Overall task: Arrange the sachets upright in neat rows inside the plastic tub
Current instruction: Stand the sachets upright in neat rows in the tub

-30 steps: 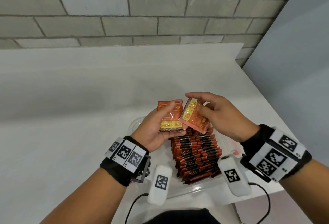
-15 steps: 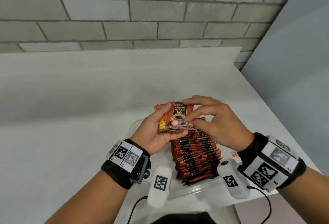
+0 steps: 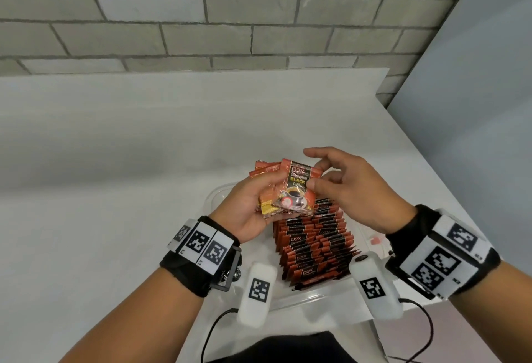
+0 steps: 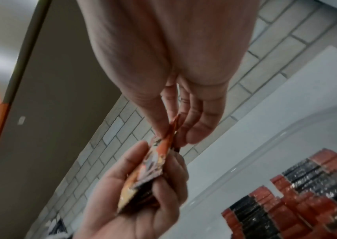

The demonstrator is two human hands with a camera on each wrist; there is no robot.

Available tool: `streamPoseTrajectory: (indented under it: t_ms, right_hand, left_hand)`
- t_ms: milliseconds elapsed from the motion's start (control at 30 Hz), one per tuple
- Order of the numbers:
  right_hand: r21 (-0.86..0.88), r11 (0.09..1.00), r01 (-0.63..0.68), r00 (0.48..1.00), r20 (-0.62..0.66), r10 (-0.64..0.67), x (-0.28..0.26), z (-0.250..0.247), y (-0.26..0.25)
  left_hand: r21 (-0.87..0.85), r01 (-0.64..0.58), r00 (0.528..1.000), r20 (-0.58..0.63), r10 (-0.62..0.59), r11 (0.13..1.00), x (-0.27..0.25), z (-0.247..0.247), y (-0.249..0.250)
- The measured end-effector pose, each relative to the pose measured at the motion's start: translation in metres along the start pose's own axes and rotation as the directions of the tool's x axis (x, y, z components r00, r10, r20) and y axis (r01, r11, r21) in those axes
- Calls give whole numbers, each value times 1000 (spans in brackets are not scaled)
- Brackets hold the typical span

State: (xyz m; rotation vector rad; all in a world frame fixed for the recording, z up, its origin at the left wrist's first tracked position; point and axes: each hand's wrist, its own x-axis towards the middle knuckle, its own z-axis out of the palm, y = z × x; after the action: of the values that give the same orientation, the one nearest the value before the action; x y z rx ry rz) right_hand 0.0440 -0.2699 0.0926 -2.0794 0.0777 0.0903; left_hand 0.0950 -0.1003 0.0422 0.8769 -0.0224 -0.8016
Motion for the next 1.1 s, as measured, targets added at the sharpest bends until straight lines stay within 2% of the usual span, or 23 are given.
streamPoseTrajectory:
  t_ms: [100, 167, 267, 367, 533, 667, 933, 1100]
  right_hand:
    - [67, 995, -75, 991, 118, 66, -8, -7, 3]
    - [23, 995, -101, 971, 222, 93, -19, -10, 10]
    - [-178, 984, -2, 916, 395, 73, -39, -8, 23]
    - [-285, 953, 97, 869, 492, 59, -49, -7, 29]
    - [-326, 936, 134, 848, 527, 63, -49, -5, 35]
    - [-487, 832, 264, 865, 502, 20, -50, 6, 46]
    - [-541, 795, 276, 824, 559, 94, -42, 17, 52]
    - [-551, 775, 309, 811, 579, 88, -39, 20, 55]
  left_hand:
    - [-22, -17, 997, -78, 15, 1000, 3, -9, 1]
    - [-19, -33, 993, -114, 30, 999, 4, -16, 4]
    - [-5, -39, 990, -136, 38, 999, 4, -22, 9]
    - [10, -41, 991, -131, 42, 999, 4, -23, 10]
    - [16, -24, 992, -124, 25, 1000, 8, -19, 8]
    - [18, -18, 994, -109, 20, 1000, 9, -16, 8]
    - [17, -14, 993, -117, 16, 1000, 11, -16, 7]
    - [5, -13, 993, -120, 14, 1000, 11, -16, 6]
